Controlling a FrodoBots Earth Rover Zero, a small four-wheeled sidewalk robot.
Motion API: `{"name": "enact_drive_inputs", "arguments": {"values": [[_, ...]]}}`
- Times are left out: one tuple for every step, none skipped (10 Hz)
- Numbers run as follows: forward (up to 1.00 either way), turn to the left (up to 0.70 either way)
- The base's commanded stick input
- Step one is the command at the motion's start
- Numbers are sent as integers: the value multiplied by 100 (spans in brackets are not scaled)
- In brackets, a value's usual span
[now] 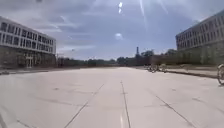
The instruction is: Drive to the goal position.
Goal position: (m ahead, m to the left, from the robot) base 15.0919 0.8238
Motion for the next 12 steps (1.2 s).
{"name": "enact_drive_inputs", "arguments": {"values": [[44,0],[44,0],[44,0],[44,0],[44,0],[44,0],[44,0],[44,0],[44,0],[44,0],[44,0],[44,0]]}}
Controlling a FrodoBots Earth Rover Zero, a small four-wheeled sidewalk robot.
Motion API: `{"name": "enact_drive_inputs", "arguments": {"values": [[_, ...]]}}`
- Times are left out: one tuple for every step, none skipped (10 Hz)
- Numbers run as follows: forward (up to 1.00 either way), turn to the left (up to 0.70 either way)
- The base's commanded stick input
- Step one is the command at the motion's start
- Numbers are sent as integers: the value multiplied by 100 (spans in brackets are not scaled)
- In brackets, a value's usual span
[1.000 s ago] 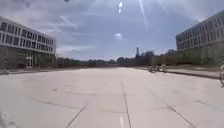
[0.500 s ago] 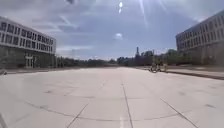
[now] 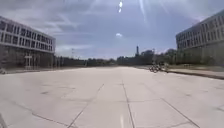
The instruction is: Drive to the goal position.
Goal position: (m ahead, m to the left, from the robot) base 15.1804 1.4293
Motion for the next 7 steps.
{"name": "enact_drive_inputs", "arguments": {"values": [[44,0],[44,0],[44,0],[44,0],[44,0],[44,0],[44,0]]}}
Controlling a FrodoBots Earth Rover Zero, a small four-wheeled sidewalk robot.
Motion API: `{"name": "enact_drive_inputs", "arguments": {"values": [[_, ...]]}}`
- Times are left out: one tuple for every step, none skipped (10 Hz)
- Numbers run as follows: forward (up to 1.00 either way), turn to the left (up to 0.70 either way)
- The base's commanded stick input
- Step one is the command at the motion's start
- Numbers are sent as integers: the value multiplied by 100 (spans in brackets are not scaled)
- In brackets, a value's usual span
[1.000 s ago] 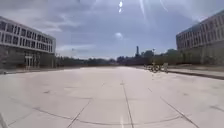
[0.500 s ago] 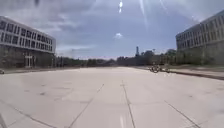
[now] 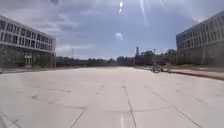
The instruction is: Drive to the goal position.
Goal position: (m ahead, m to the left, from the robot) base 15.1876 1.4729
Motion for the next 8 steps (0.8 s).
{"name": "enact_drive_inputs", "arguments": {"values": [[44,0],[44,0],[44,0],[44,0],[44,0],[44,0],[44,0],[44,0]]}}
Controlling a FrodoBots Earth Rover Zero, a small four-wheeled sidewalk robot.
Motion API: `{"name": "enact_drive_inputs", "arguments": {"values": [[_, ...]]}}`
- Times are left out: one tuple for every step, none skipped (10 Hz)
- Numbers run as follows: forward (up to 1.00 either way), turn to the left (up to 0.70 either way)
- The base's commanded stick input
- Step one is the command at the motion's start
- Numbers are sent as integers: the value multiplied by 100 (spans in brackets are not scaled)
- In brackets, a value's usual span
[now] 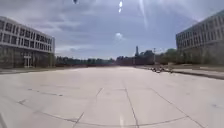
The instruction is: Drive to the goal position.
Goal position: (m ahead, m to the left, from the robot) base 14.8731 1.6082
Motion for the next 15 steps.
{"name": "enact_drive_inputs", "arguments": {"values": [[44,0],[45,0],[48,0],[50,0],[50,0],[50,0],[50,0],[48,0],[30,0],[0,0],[0,0],[0,0],[0,0],[0,0],[0,0]]}}
